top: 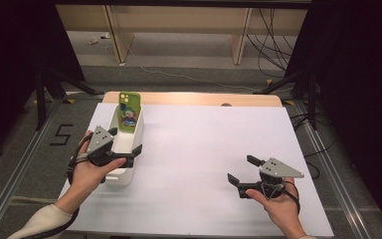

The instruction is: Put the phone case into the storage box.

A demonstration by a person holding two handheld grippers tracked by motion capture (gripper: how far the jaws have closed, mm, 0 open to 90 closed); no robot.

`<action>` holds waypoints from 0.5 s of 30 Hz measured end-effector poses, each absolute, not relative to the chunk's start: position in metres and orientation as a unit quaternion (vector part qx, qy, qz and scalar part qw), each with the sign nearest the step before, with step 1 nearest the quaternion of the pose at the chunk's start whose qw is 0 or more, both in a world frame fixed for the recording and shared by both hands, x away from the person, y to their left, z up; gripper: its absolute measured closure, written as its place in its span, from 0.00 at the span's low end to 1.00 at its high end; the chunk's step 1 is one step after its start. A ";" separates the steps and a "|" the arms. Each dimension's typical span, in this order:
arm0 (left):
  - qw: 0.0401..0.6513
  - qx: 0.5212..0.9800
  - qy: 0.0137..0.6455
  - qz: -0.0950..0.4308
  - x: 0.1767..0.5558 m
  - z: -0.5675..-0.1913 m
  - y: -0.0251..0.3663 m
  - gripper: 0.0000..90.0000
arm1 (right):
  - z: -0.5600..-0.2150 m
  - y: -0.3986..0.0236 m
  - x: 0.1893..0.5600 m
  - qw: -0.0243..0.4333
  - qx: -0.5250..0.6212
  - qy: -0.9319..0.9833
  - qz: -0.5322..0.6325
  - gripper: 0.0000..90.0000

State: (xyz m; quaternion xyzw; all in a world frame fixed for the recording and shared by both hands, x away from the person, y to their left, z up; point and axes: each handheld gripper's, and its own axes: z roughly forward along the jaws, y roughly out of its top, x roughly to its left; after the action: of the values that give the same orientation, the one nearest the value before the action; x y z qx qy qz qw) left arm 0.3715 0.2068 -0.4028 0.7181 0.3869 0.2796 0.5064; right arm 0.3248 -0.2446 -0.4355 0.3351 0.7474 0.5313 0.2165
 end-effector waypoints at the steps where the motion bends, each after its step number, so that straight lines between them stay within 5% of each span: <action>1: 0.506 0.718 0.388 0.280 0.370 -0.403 0.208 0.00 | -0.435 -0.245 0.325 0.217 0.335 0.747 0.531 0.10; 15: 0.510 0.718 0.386 0.275 0.360 -0.407 0.210 0.00 | -0.435 -0.244 0.325 0.216 0.335 0.748 0.531 0.10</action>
State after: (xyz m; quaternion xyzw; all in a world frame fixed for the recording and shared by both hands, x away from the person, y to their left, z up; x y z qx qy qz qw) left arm 0.3601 0.2100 -0.4068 0.7179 0.3856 0.2750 0.5102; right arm 0.3246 -0.2440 -0.4354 0.3353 0.7476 0.5309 0.2163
